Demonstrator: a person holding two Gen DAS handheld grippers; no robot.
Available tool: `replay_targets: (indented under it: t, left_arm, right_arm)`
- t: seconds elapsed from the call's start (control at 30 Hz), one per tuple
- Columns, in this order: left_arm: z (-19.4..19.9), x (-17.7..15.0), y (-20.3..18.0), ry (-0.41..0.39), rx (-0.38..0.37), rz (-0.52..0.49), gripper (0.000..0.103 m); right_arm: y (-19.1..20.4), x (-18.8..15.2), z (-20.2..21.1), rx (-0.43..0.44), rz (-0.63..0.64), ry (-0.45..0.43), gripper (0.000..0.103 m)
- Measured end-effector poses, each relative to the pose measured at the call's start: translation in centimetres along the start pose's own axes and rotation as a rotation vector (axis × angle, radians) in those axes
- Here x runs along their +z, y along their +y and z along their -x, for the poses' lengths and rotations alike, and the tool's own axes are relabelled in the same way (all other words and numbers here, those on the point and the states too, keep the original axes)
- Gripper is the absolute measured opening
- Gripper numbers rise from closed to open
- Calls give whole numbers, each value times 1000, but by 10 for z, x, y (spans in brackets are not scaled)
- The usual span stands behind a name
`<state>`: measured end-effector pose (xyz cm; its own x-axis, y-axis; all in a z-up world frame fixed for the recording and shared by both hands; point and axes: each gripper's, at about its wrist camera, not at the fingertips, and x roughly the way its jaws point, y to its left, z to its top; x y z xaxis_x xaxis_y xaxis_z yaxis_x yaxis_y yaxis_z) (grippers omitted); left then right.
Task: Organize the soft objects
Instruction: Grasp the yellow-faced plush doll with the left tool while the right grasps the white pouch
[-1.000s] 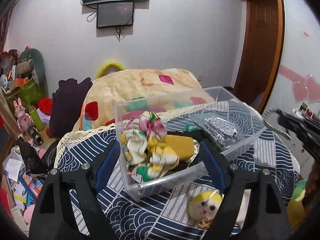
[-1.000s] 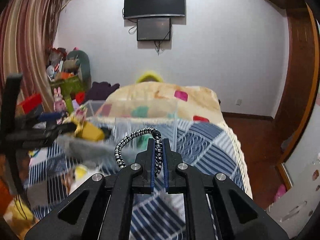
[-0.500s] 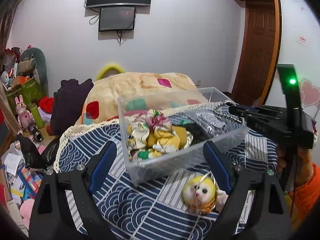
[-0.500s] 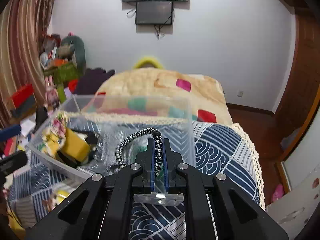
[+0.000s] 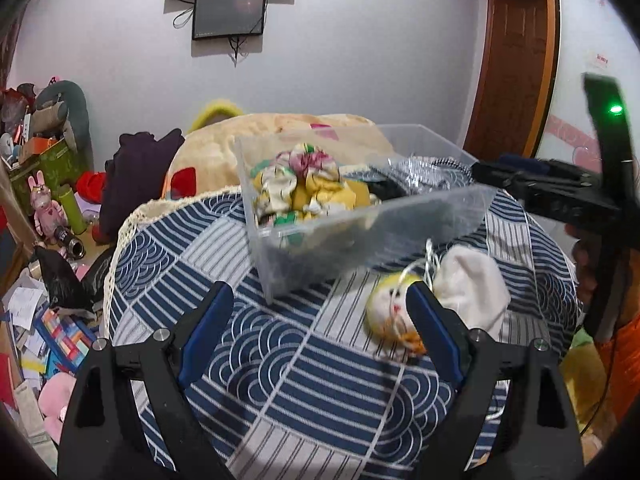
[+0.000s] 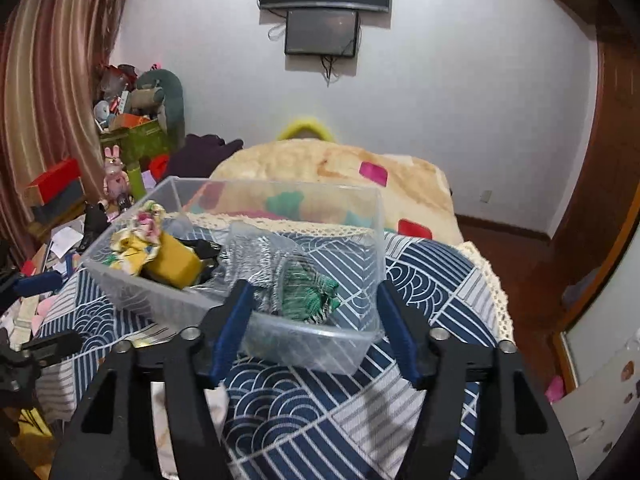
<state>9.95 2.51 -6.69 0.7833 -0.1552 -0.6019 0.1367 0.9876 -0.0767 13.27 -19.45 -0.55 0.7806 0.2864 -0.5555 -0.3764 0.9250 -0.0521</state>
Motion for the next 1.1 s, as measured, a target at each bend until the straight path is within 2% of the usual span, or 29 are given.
replay_targets:
  t: [0.13, 0.23, 0.4, 0.6, 0.63, 0.67, 0.7, 0.77, 0.83, 1.1]
  left_arm:
    - [-1, -13, -1, 27, 2, 0, 89]
    - [-1, -22, -1, 49, 0, 3, 89]
    - [-2, -37, -2, 80, -9, 15, 89]
    - [-7, -50, -13, 101, -12, 4, 89]
    - [-8, -50, -15, 101, -15, -1, 89]
    - [-9, -50, -18, 100, -20, -8, 89]
    - [-9, -48, -20, 99, -23, -10, 89]
    - [-10, -47, -25, 98, -32, -14, 89]
    - [-11, -44, -28, 91, -40, -16, 89]
    - [-15, -32, -38, 85, -61, -22, 89]
  right_arm:
    - [10, -9, 16, 57, 3, -13, 64]
    - [20, -21, 20, 118, 4, 9, 65]
    - [35, -44, 8, 227, -6, 90, 65]
    - [49, -63, -18, 273, -8, 180, 65]
    - [48, -65, -19, 285, -15, 190, 57]
    - [47, -67, -21, 304, -27, 196, 43]
    - [45, -69, -22, 321, -38, 202, 40]
    - [44, -72, -16, 318, -43, 192, 30]
    - [43, -74, -9, 307, -37, 178, 24]
    - [18, -67, 28, 166, -49, 60, 22]
